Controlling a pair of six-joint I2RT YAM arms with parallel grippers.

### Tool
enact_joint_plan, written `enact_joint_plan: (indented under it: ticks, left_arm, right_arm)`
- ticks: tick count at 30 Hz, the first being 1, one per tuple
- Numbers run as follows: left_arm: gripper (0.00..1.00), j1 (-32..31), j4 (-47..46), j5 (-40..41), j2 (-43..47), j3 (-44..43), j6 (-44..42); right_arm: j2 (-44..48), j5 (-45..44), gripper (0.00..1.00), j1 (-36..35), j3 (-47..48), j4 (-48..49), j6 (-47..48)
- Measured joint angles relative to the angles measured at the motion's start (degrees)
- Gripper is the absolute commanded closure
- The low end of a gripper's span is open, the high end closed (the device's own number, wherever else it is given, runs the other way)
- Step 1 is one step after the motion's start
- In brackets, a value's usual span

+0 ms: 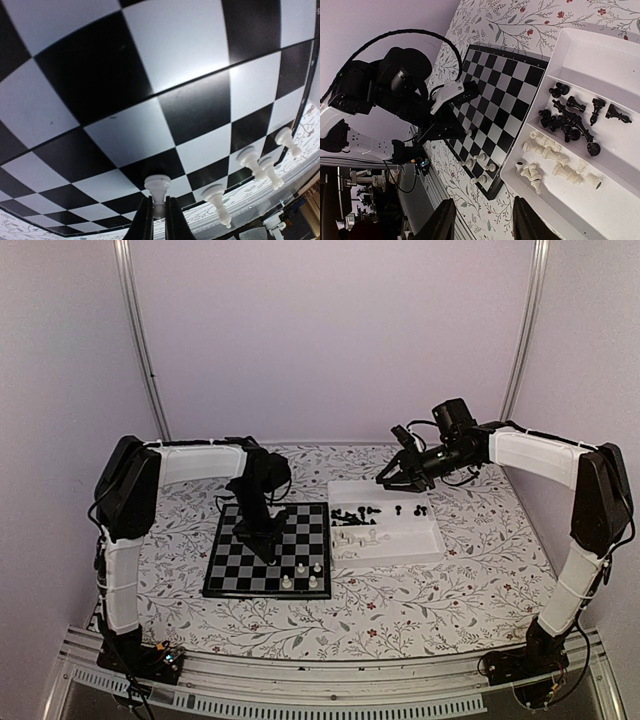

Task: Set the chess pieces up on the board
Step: Move the chess piece to the chessboard.

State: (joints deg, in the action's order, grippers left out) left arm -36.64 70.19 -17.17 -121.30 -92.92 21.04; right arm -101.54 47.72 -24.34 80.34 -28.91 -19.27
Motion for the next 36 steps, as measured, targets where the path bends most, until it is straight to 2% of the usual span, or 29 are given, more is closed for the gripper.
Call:
enact_joint_plan:
  ticks: [7,24,36]
  left_arm:
    - [0.94,-1.7,-0.6,-2.0,-1.5,-2.5,0.0]
    - [0.92,-3.7,-1.0,-4.9,-1.5,-1.2,0.0]
    - [0.73,-4.3,-0.9,-4.4,-1.5,-1.4,0.1]
  right_arm:
    - [0.0,0.0,0.59,0.0,0.0,-0.3,0.5]
    - [-0.5,0.0,0.59,0.0,0.1,-0.7,0.9]
    - [-0.5,0.0,0.59,0.0,0.1,-0.7,0.9]
